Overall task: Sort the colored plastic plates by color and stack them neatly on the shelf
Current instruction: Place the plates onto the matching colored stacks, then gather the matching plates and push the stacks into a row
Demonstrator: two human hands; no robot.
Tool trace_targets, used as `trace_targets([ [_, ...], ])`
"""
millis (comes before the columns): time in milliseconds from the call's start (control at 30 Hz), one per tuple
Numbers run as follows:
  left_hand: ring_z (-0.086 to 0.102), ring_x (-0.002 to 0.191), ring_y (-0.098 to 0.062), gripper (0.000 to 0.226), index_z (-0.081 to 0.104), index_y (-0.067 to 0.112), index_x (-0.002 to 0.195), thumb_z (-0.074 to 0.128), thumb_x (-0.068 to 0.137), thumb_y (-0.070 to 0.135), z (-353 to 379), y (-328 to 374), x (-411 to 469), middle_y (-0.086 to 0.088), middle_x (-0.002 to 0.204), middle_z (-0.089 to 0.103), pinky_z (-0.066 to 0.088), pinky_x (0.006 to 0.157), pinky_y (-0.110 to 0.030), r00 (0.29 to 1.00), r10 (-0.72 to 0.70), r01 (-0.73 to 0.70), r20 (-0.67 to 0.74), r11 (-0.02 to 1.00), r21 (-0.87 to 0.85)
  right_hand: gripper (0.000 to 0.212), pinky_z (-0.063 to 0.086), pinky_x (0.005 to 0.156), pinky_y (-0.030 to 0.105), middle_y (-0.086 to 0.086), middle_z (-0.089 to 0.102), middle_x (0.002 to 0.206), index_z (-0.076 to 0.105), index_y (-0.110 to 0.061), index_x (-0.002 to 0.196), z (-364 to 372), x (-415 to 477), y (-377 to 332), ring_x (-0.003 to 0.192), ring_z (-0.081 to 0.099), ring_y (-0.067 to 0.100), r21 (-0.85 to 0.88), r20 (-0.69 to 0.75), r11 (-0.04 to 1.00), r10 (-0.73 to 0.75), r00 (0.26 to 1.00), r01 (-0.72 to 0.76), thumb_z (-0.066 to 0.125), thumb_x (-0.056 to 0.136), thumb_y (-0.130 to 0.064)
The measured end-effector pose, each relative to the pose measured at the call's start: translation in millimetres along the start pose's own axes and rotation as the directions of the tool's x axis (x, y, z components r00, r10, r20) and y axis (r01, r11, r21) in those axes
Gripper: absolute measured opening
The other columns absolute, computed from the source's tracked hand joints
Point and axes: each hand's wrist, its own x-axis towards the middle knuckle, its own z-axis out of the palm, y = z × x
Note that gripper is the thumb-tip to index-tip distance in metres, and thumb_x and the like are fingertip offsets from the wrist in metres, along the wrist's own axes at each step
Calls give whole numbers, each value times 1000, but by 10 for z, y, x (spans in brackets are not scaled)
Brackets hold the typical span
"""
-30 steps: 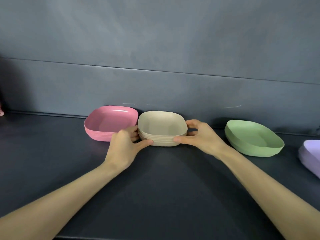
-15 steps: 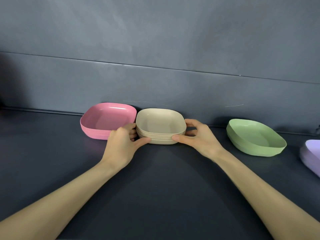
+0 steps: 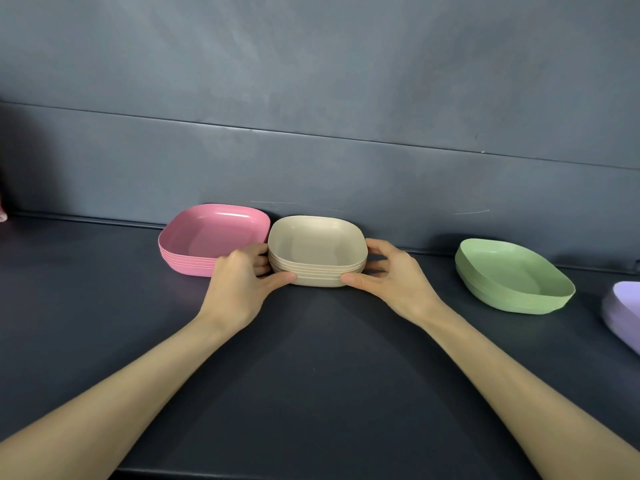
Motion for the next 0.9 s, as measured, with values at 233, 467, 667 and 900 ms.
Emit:
trace_targets([
  [233,60,77,1,45,61,5,114,79,73,15,15,-17,3,5,93,68,42,65,2,1000,-2,2,-10,1000,9,62,48,78,12,-11,64,111,52,-24,127,1,-8,-12,96,62,2,-30,-4,999,-17,1000,17,80,72,-27],
  [467,66,78,-8,44,57,9,114,76,77,24,1,-23,-19,4,87,67,51,72,-19,1000,-27,25,8,994,105,62,49,85,19,-13,60,116,50,-23,130,-7,-21,-68,99,62,6,-112,34,993,-18,999,21,77,75,-31],
  [667,64,85,-29,36,58,9,106,67,84,36,-123,69,-41,-5,88,69,52,77,-42,996,6,-44,90,901,431,69,46,99,40,-4,54,131,44,-25,136,-81,-74,-156,115,54,17,-323,100,946,4,995,29,73,76,-43],
  [900,59,96,-32,35,54,15,120,55,90,34,-300,405,-59,-4,105,65,48,75,-38,973,182,-231,142,772,592,63,31,103,26,3,41,141,43,-15,137,-372,-232,-383,129,40,19,-557,85,829,6,996,42,69,83,-34],
])
